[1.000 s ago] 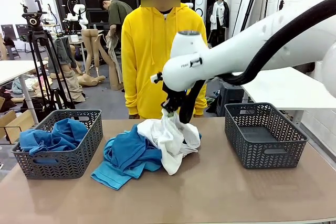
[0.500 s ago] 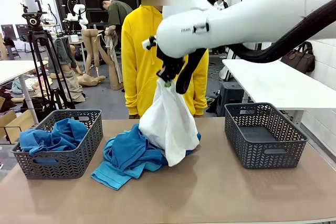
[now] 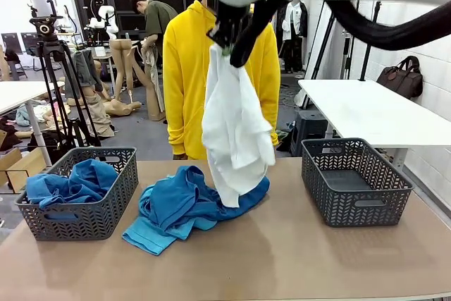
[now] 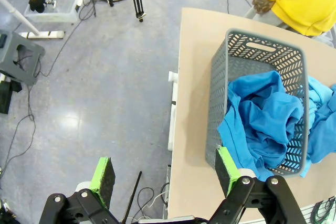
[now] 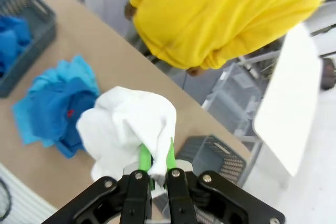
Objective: Sort the tops and bottoms.
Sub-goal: Lift clothes from the center of the table with your right hand, then sort the clothes according to human instructions.
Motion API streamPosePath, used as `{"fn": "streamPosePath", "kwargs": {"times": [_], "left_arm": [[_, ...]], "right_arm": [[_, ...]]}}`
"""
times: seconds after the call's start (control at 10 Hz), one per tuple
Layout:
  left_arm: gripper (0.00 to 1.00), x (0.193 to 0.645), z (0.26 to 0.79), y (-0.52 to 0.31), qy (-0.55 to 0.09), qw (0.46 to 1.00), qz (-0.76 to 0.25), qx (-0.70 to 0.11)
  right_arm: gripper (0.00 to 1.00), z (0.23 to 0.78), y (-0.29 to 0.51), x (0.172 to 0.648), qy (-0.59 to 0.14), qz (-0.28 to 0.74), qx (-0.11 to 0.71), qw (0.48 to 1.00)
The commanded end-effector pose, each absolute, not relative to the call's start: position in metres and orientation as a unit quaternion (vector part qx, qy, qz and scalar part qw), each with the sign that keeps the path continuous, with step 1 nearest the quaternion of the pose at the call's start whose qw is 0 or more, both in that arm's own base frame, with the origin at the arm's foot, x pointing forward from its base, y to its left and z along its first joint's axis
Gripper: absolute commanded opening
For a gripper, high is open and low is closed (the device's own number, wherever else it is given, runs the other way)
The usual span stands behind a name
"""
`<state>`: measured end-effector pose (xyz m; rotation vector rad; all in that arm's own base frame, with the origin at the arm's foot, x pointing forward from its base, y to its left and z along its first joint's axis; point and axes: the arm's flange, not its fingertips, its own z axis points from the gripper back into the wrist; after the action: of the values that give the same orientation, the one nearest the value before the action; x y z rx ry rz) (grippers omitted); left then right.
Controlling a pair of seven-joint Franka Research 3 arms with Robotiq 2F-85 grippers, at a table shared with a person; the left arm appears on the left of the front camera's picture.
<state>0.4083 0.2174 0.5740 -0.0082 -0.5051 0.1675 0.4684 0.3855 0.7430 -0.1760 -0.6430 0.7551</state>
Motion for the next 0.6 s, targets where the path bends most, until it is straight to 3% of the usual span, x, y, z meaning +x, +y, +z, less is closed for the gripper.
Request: {"fn": "streamPosePath", "kwargs": {"times": [0.0, 0.4, 0.5], "left_arm": [[1.00, 0.407, 0.574, 0.218, -0.249, 0.965, 0.085, 0.000], [1.00, 0.407, 0.574, 0.218, -0.249, 0.965, 0.085, 0.000], [1.00, 0.407, 0.574, 0.218, -0.249, 0.965, 0.085, 0.000]], "right_arm": [[0.00, 0.772, 0.406, 0.463, -0.339, 0.327, -0.115, 0.875], [0.00, 0.821, 0.420, 0.451, -0.366, 0.308, -0.118, 0.870], [0.00, 0.796, 0.398, 0.444, -0.366, 0.313, -0.124, 0.868]]}}
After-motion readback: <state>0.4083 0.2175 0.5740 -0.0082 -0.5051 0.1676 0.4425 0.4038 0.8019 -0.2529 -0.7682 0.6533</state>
